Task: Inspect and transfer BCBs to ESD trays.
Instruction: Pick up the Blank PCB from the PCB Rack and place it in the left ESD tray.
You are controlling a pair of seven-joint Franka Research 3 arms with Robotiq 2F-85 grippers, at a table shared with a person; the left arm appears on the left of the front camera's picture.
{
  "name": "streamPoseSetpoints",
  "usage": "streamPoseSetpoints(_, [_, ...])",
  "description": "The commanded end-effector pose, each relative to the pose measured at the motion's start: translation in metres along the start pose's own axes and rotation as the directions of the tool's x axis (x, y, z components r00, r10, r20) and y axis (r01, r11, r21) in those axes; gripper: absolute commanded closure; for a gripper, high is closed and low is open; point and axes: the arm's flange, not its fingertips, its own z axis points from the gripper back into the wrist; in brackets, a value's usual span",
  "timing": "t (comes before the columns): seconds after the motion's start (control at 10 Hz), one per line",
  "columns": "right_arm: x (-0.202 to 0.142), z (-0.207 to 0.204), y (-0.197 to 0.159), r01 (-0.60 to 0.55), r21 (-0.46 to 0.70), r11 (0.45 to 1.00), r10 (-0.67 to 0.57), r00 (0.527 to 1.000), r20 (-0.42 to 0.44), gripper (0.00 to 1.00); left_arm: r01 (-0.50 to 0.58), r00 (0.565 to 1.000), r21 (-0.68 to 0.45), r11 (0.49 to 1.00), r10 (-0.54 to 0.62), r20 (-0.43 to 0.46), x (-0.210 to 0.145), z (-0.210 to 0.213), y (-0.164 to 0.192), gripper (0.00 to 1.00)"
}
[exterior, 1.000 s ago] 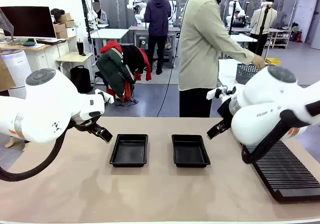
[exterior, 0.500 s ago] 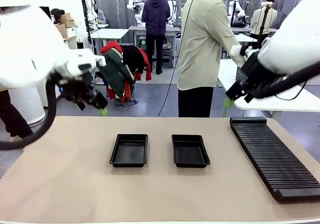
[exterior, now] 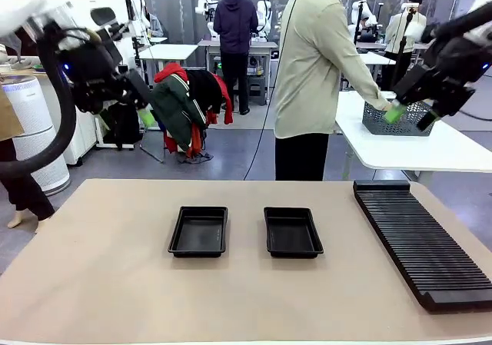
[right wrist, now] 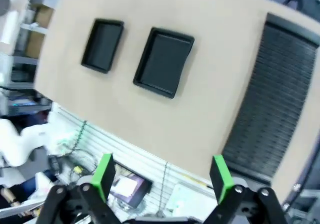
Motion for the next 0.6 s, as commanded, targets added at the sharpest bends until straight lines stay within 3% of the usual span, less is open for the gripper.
streamPoseSetpoints(0.0, [0.012,0.023,-0.017,0.123,0.137,0.983,-0.119,0.992,-0.040,0.00,-0.102,0.995,-0.081,0.991,0.100,-0.020,0.008,0.014,0.009,0.00])
streamPoseSetpoints(0.3, [0.016,0.052,-0.045,0.222,0.225,0.949,-0.215,0.975,-0.056,0.00,-0.192,0.981,-0.177,0.965,0.191,-0.023,0.009,0.045,0.027,0.00])
streamPoseSetpoints(0.5, [0.015,0.065,-0.057,0.275,0.244,0.930,-0.273,0.961,-0.044,0.00,-0.237,0.971,-0.158,0.959,0.235,-0.034,0.007,0.057,0.036,0.00])
